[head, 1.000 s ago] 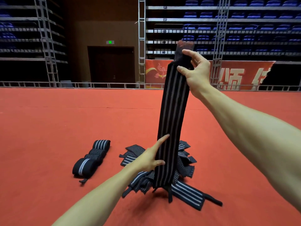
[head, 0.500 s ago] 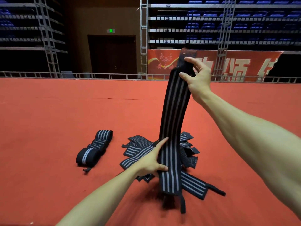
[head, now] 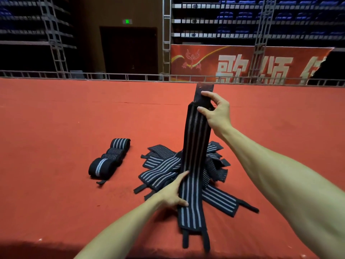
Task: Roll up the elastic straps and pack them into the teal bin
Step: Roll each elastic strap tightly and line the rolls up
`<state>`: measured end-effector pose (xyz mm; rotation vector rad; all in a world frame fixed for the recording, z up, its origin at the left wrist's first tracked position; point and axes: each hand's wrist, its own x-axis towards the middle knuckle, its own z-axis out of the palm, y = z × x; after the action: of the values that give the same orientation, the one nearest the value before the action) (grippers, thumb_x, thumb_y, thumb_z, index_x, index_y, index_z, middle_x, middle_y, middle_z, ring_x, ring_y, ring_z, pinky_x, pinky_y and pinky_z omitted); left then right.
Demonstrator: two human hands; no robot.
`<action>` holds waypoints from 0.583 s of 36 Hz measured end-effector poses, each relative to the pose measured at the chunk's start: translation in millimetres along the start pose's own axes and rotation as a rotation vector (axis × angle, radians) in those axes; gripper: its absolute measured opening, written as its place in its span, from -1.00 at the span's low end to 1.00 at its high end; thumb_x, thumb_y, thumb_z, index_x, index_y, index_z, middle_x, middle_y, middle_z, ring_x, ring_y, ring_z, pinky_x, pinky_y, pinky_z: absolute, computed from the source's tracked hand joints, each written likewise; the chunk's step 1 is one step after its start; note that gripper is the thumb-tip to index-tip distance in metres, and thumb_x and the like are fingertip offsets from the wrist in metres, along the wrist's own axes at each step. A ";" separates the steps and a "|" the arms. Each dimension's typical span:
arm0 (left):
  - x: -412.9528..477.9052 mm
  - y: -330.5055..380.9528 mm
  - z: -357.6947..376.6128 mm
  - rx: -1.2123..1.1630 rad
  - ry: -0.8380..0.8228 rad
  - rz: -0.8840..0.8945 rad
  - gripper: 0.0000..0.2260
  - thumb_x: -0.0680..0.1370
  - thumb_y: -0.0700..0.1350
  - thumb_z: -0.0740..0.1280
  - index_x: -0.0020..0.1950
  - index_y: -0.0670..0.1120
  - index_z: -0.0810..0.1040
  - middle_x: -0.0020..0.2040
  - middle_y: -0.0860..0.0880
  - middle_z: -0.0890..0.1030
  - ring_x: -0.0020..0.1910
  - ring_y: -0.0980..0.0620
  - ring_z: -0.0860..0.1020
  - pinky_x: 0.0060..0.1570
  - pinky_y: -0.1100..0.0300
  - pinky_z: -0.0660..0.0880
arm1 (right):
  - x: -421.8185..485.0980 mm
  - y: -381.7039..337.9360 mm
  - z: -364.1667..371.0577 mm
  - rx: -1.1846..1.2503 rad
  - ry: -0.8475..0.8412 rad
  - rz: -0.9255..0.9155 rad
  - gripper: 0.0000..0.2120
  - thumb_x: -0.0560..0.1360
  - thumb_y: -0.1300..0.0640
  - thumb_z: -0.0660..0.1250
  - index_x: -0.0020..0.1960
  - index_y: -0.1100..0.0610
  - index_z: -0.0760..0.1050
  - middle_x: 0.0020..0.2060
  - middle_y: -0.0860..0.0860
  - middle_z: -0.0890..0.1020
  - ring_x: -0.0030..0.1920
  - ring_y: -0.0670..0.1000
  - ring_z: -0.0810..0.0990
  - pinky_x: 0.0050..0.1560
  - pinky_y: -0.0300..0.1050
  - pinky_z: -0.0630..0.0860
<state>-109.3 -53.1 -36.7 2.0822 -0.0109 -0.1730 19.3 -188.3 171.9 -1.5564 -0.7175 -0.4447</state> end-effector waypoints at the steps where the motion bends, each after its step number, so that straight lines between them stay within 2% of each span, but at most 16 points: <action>1: 0.6 -0.7 0.9 0.022 0.021 -0.008 -0.01 0.40 -0.28 0.53 0.56 0.31 0.01 0.48 0.11 0.34 0.38 0.14 0.41 0.33 0.25 0.36 | -2.2 3.1 1.4 0.003 -0.001 0.006 -0.54 0.38 0.42 0.47 0.20 0.06 0.59 0.12 -0.05 0.63 0.22 -0.01 0.58 0.31 -0.04 0.51; 3: 1.1 0.9 0.3 0.091 0.046 -0.007 -0.04 0.41 -0.25 0.53 0.56 0.27 0.01 0.46 0.05 0.36 0.34 0.04 0.46 0.35 0.14 0.42 | -6.3 7.7 3.6 0.004 -0.004 0.020 -0.54 0.39 0.42 0.47 0.20 0.06 0.58 0.12 -0.04 0.62 0.22 0.00 0.58 0.31 -0.04 0.50; 5: -0.2 5.8 1.0 0.201 0.078 -0.014 -0.09 0.43 -0.19 0.53 0.56 0.24 0.04 0.38 0.00 0.41 0.19 0.00 0.49 0.29 0.07 0.47 | -10.6 11.2 5.5 -0.002 -0.013 0.030 -0.55 0.39 0.42 0.47 0.21 0.08 0.59 0.12 -0.04 0.62 0.21 -0.02 0.57 0.32 -0.08 0.49; 8: -2.0 10.2 -0.7 0.315 0.123 -0.017 -0.22 0.45 -0.13 0.52 0.53 0.17 0.17 0.12 -0.05 0.48 -0.01 0.02 0.48 0.10 0.19 0.45 | -17.6 17.9 9.1 -0.015 -0.024 0.039 -0.55 0.39 0.43 0.47 0.22 0.11 0.59 0.11 -0.04 0.62 0.20 -0.03 0.57 0.32 -0.10 0.49; 9: -1.6 9.5 -1.4 0.341 0.126 -0.014 -0.29 0.45 -0.11 0.52 0.50 0.13 0.25 0.11 -0.07 0.48 0.02 0.00 0.49 0.08 0.24 0.41 | -19.9 20.2 10.0 -0.019 -0.024 0.043 -0.55 0.39 0.42 0.48 0.22 0.11 0.59 0.11 -0.04 0.62 0.21 -0.03 0.57 0.32 -0.09 0.48; 11: -3.1 9.5 -2.6 0.390 0.110 -0.036 -0.41 0.45 -0.08 0.52 0.42 0.06 0.38 0.20 -0.10 0.52 0.11 -0.01 0.49 0.09 0.28 0.35 | -24.4 25.4 11.8 -0.020 -0.025 0.053 -0.54 0.38 0.42 0.48 0.21 0.09 0.59 0.11 -0.04 0.62 0.22 -0.02 0.57 0.33 -0.08 0.48; 15: -7.5 13.2 -3.2 0.415 0.103 -0.062 -0.46 0.45 -0.06 0.52 0.39 0.02 0.44 0.22 -0.10 0.53 0.15 -0.02 0.51 0.06 0.30 0.34 | -30.8 30.5 13.0 -0.010 -0.036 0.067 -0.54 0.39 0.42 0.48 0.20 0.07 0.58 0.12 -0.04 0.62 0.23 -0.02 0.56 0.34 -0.08 0.47; 17: -8.3 13.0 -2.4 0.365 0.088 -0.084 -0.47 0.44 -0.07 0.54 0.37 0.01 0.47 0.14 -0.06 0.52 0.03 0.04 0.51 -0.02 0.31 0.43 | -33.3 32.0 13.6 0.002 -0.035 0.074 -0.54 0.39 0.42 0.48 0.19 0.05 0.58 0.12 -0.04 0.62 0.23 -0.02 0.56 0.34 -0.08 0.47; 19: -8.8 12.6 0.4 0.246 0.065 -0.126 -0.48 0.43 -0.11 0.55 0.35 -0.01 0.49 0.05 -0.02 0.47 -0.10 0.09 0.52 -0.19 0.26 0.56 | -35.8 33.3 14.3 0.021 -0.039 0.088 -0.54 0.39 0.42 0.48 0.17 0.01 0.58 0.13 -0.03 0.63 0.23 -0.01 0.57 0.33 -0.06 0.49; 21: -10.2 12.8 3.0 0.270 0.046 -0.138 -0.47 0.43 -0.10 0.55 0.36 -0.03 0.48 0.11 -0.09 0.50 -0.03 0.01 0.57 -0.13 0.22 0.57 | -39.2 35.0 15.4 0.029 -0.049 0.095 -0.54 0.39 0.42 0.48 0.16 -0.01 0.58 0.13 -0.03 0.63 0.21 -0.01 0.59 0.32 -0.03 0.50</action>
<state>-118.9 -61.3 -25.9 2.3567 0.1451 -0.2181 12.3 -180.3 118.1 -1.5716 -0.6816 -0.3255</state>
